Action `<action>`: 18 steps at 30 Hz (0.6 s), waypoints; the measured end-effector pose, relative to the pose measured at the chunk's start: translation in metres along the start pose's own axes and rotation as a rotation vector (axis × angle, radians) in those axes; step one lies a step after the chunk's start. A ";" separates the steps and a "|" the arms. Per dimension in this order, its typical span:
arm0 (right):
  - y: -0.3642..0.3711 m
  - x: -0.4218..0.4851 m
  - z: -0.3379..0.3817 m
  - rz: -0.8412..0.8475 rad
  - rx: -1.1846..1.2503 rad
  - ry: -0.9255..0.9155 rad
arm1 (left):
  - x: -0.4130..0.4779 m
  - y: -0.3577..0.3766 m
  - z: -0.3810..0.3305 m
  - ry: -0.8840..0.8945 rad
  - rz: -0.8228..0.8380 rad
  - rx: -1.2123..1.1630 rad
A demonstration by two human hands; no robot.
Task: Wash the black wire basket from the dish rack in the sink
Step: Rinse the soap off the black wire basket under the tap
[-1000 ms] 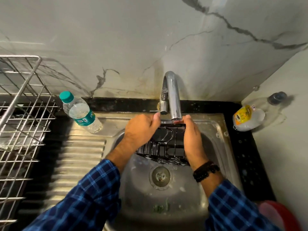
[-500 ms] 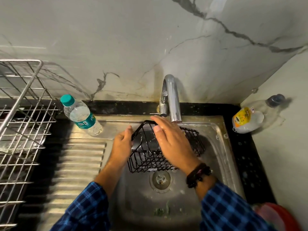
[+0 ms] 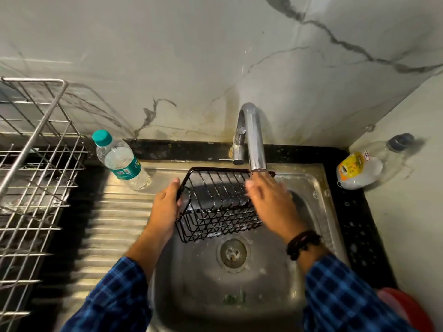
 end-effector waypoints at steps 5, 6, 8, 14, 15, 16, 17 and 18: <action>0.001 -0.002 -0.011 -0.013 -0.040 0.218 | 0.006 -0.002 0.012 -0.072 -0.011 -0.112; 0.007 -0.007 0.018 -0.014 -0.073 0.145 | 0.006 0.003 0.012 -0.077 -0.011 -0.102; 0.025 -0.019 0.071 0.013 -0.118 -0.023 | 0.002 0.013 0.005 -0.039 0.028 -0.043; -0.001 -0.019 0.053 -0.052 -0.197 -0.148 | -0.001 -0.006 0.025 -0.124 0.026 -0.209; -0.013 -0.017 0.025 -0.100 -0.153 -0.064 | -0.002 -0.009 0.026 -0.128 0.018 -0.192; -0.023 -0.016 0.000 -0.142 -0.063 0.024 | -0.001 -0.012 0.028 -0.130 0.003 -0.160; -0.026 -0.017 -0.017 -0.164 0.030 0.100 | -0.001 -0.012 0.029 -0.126 -0.010 -0.156; -0.025 -0.018 -0.027 -0.186 0.092 0.156 | 0.001 -0.014 0.032 -0.128 -0.034 -0.149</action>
Point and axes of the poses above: each hand's wrist, its own x-axis towards the middle knuckle, its own y-axis out of the palm, z = x × y, the point moved 10 cm from there along x, towards the middle knuckle, and after that the axes turned 5 degrees about x, right-handed, at the moved point
